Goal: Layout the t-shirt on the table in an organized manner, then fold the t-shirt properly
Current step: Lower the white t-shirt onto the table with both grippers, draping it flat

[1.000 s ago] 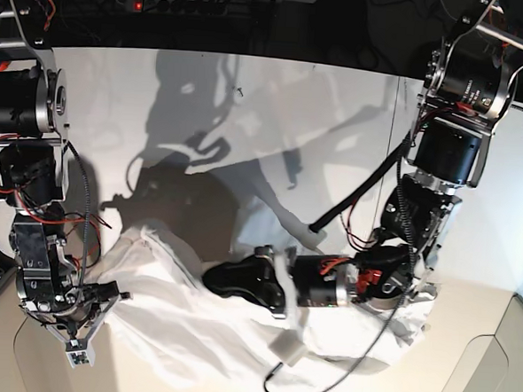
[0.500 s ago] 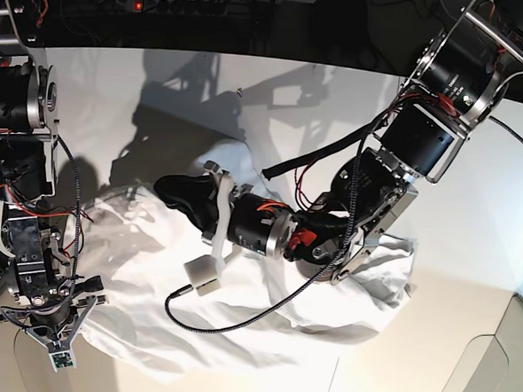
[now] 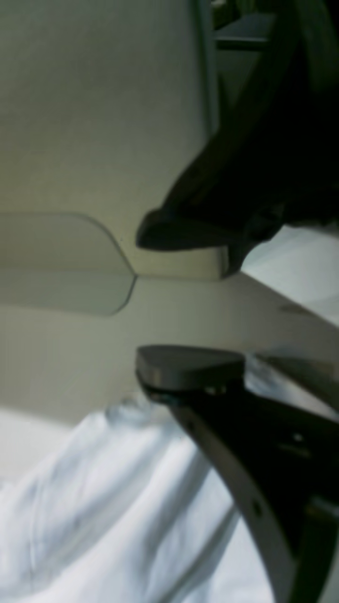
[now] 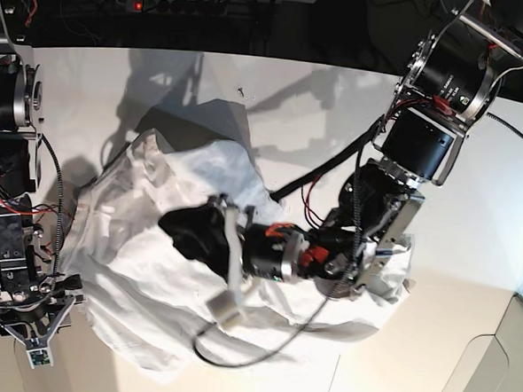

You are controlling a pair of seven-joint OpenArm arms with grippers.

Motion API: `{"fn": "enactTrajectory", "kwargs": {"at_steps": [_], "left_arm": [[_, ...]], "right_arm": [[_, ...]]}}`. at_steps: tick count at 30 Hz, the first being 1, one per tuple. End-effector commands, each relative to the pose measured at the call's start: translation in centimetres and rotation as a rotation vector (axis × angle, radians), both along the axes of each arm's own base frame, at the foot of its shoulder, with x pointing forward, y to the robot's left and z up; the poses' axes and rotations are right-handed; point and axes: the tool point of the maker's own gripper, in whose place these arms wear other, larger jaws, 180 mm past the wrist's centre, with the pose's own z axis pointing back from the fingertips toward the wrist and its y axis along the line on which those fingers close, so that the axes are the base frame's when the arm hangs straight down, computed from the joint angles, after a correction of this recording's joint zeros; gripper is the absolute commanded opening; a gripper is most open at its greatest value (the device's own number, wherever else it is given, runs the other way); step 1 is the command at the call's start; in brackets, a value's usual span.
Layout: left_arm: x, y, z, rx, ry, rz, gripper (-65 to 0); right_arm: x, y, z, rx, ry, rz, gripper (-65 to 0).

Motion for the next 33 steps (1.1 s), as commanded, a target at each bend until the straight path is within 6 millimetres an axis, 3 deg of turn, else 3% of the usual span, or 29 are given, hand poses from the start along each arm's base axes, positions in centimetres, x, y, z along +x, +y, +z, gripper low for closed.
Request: {"fn": "enactTrajectory", "kwargs": {"at_steps": [1, 5, 8, 12, 19, 23, 28, 33], "left_arm": [[2.0, 0.4, 3.0, -0.073, -0.060, 0.040, -29.8], [5.8, 4.3, 5.6, -0.151, -0.129, 0.205, -29.8], [8.2, 7.7, 6.0, -0.104, -0.225, 0.317, -29.8], [10.1, 11.9, 5.1, 0.058, -0.349, 0.387, -29.8], [13.6, 20.2, 3.1, 0.343, -0.446, 0.613, -29.8], [14.3, 22.5, 1.0, 0.406, -0.412, 0.669, -30.6], [15.1, 24.4, -1.4, 0.443, -0.312, 0.700, -31.1], [14.9, 25.7, -2.8, 0.472, -0.267, 0.714, -31.1]], "right_arm": [[1.5, 0.0, 3.1, 0.033, -0.080, 0.001, -33.6], [0.5, 4.3, 0.1, 0.261, 0.057, 0.117, -33.6], [-1.0, 8.0, -2.1, 0.411, 0.172, 0.194, -33.6], [-3.5, 11.8, -4.5, 0.557, 0.308, 0.254, -33.6], [-9.3, 15.6, -9.7, 0.732, 0.513, 0.264, -33.6], [-13.0, 17.8, -12.9, 0.779, 0.599, 0.281, -38.1], [-16.5, 18.2, -15.8, 0.788, 0.674, 0.261, -46.3], [-18.8, 14.7, -18.2, 0.612, 0.751, 0.231, -60.2]]}}
